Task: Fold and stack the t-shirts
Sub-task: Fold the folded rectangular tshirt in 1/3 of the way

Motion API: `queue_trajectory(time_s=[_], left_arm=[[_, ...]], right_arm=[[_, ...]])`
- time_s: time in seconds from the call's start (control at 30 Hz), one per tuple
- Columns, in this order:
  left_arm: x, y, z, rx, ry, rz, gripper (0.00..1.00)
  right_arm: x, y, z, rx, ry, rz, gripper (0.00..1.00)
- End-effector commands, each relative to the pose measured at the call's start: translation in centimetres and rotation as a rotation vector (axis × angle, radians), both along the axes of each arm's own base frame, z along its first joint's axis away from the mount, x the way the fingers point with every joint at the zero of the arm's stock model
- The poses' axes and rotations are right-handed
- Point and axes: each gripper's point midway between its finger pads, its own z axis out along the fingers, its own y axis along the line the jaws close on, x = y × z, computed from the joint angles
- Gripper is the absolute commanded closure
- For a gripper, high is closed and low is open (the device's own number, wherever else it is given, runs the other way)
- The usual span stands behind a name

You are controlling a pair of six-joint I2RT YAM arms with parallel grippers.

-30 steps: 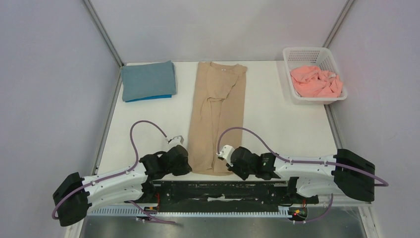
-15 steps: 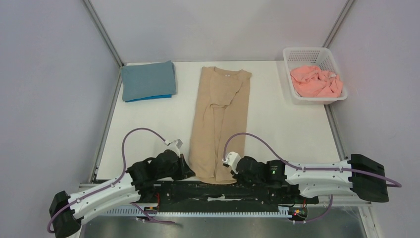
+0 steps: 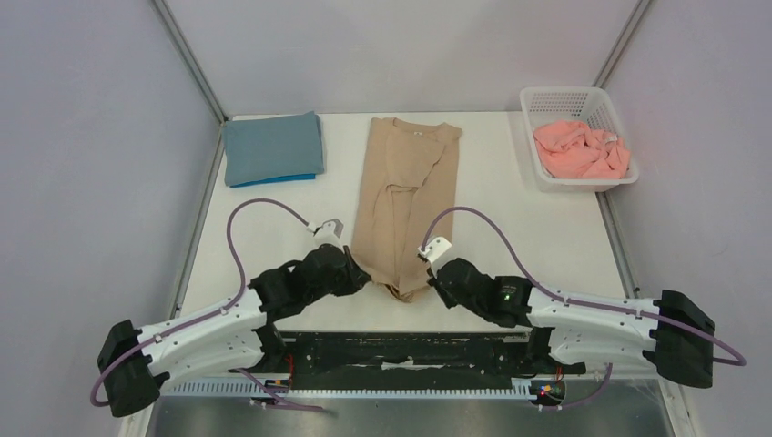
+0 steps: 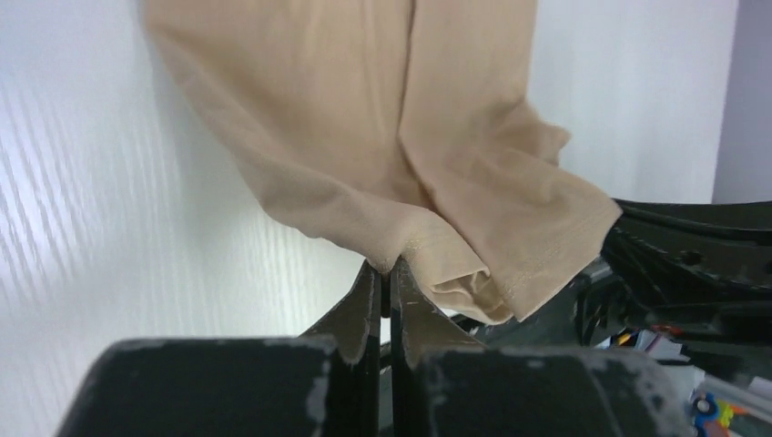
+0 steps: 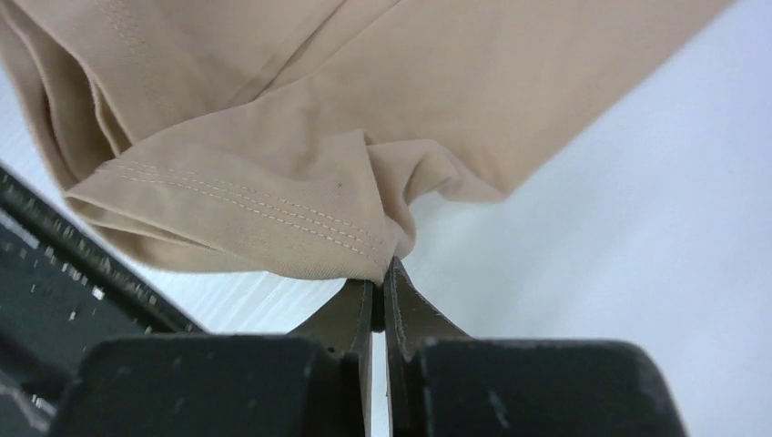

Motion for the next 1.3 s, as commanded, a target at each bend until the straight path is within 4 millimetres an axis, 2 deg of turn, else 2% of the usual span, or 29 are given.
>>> queue_trajectory(time_s=[0.0, 0.17, 0.33, 0.43, 0.6, 0.93, 1.1, 1.27], left_arm=[[5.3, -0.6, 4.9, 0.008, -0.187, 0.088, 0.98], [9.5, -0.6, 6.3, -0.009, -0.199, 0.137, 0.98], [14.6, -0.6, 6.4, -0.010, -0.185, 0.164, 0.98], [17.4, -1.4, 6.8, 0.000, -0.187, 0.148, 0.98], [21.3, -2.3, 6.1, 0.023, -0.155, 0.128, 0.98], [27.0, -1.9, 4.0, 0.063, -0.119, 0.149, 0.98], [28.5, -2.6, 2.0, 0.068, -0.067, 0.122, 0.98], [30.2, -2.4, 0.0, 0.089, -0.032, 0.146, 0.98]], right_arm=[[4.3, 0.7, 4.1, 0.073, -0.101, -0.092, 1.00], [8.3, 0.2, 5.6, 0.072, -0.135, -0.147, 1.00], [12.4, -0.5, 5.9, 0.074, -0.130, -0.201, 1.00], [14.5, -1.1, 6.0, 0.062, -0.127, -0.241, 1.00], [17.5, -2.0, 6.1, 0.052, -0.128, -0.278, 1.00], [23.1, -3.8, 4.5, -0.014, -0.108, -0.321, 1.00], [25.5, -4.3, 3.4, -0.032, -0.101, -0.337, 1.00], [27.6, -4.4, 2.1, -0.014, -0.076, -0.342, 1.00]])
